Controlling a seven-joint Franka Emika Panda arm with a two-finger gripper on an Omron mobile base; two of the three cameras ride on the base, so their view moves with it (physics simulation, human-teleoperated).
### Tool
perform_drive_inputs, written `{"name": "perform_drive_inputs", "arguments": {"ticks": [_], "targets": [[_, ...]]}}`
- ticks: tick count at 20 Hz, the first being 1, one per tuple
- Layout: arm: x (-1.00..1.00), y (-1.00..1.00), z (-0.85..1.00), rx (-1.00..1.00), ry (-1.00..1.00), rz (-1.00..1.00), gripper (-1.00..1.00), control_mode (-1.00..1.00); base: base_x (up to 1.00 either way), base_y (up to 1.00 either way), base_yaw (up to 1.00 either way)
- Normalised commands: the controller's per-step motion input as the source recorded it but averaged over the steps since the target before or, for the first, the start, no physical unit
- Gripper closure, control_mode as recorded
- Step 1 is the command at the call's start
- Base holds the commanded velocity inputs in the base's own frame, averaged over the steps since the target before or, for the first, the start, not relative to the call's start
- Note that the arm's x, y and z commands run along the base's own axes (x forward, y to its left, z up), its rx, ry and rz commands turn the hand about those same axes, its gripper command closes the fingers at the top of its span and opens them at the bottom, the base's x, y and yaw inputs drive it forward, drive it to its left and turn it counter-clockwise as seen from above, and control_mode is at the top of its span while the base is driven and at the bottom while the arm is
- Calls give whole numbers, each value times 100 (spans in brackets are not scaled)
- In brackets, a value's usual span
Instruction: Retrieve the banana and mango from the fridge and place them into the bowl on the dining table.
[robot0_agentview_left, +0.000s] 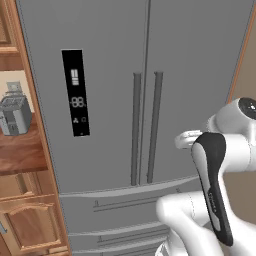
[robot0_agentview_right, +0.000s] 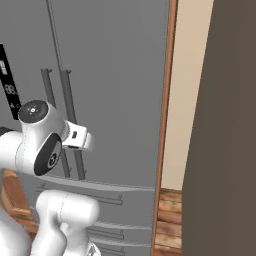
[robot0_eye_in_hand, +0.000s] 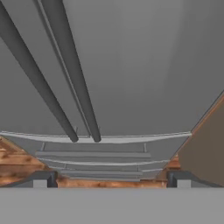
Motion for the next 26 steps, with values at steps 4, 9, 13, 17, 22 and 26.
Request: {"name": "perform_drive_inputs", "arguments": {"ticks": [4,9,13,17,22,26], "targets": [[-34,0,-1,0,0,0,-100,-100,0,0,0],[-35,0,0,0,-1,0,-100,-100,0,0,0],[-23,0,0,0,0,0,-100,-100,0,0,0],[-19,0,0,0,0,0,-100,-100,0,0,0],[-24,0,0,0,-1,0,-100,-100,0,0,0],[-17,0,0,0,-4,0,-100,-100,0,0,0]]}}
